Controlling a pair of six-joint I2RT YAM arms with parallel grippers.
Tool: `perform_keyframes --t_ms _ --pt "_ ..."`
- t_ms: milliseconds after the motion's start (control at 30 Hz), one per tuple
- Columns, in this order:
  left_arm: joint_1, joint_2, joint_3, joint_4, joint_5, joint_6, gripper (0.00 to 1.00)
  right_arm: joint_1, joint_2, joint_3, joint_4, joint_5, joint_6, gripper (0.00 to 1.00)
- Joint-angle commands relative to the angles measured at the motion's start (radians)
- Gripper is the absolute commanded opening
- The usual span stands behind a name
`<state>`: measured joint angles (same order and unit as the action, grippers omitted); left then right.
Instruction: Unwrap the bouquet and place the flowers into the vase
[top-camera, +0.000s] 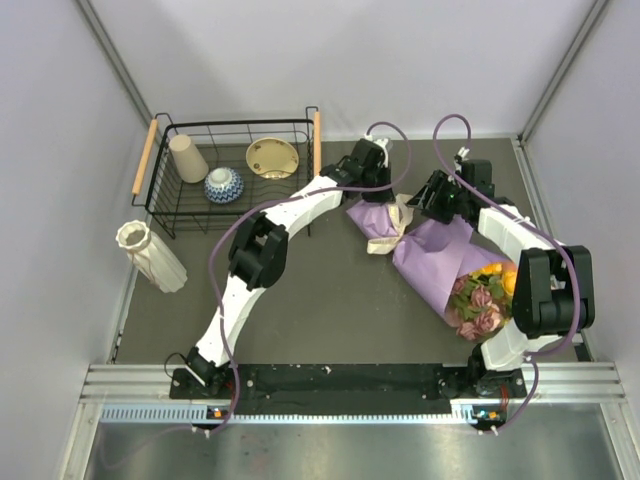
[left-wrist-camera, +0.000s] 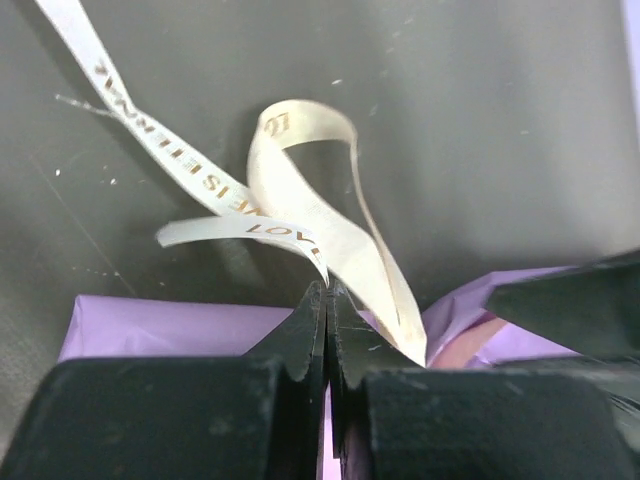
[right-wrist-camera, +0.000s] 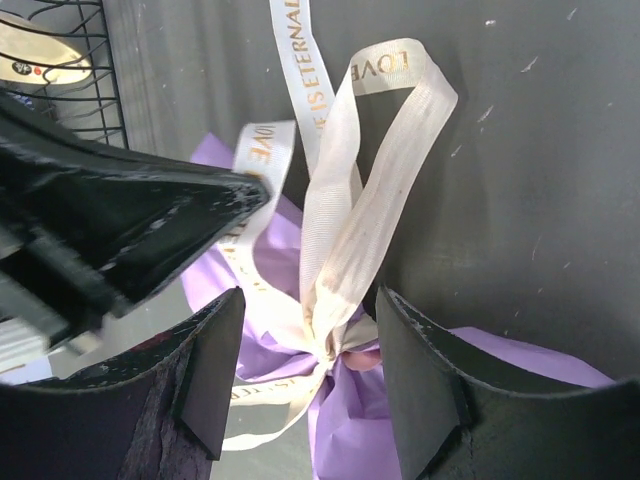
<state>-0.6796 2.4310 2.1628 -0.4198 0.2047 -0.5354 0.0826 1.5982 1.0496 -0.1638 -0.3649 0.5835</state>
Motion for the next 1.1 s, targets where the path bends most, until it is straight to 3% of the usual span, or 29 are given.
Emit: perform_keyframes --t_ms 0,200,333,633,700,767,867,1067 --pt "-0.003 -0.125 -0.015 0.088 0.042 0.017 0.00 0.000 -0.011 0.013 0.030 -0.011 -0.017 0.56" --pt "-0.003 -0.145 -0.066 0.084 0.068 0.008 0.00 0.002 -0.004 0.010 0.033 -0.037 -0.019 0.57" --pt "-0.006 -0.178 -0.101 0.092 0.082 0.025 0.04 0.006 0.005 0.021 0.032 -0.055 -0.027 0.64" --pt "-0.006 -0.251 -0.253 0.049 0.006 0.011 0.02 0.046 0.075 0.087 0.007 -0.048 -0.033 0.67" --pt "-0.005 -0.236 -0.255 0.027 -0.005 0.005 0.06 0.066 0.095 0.133 -0.005 -0.013 -0.046 0.67" --pt "-0.005 -0.227 -0.251 0.013 -0.019 -0.003 0.20 0.098 0.137 0.200 -0.019 0.067 -0.102 0.67" --pt "-0.005 -0.222 -0.256 0.010 -0.028 -0.002 0.33 0.121 0.232 0.329 -0.092 0.150 -0.180 0.66" --pt "-0.003 -0.279 -0.287 0.023 -0.077 0.034 0.37 0.120 0.379 0.538 -0.259 0.257 -0.185 0.58"
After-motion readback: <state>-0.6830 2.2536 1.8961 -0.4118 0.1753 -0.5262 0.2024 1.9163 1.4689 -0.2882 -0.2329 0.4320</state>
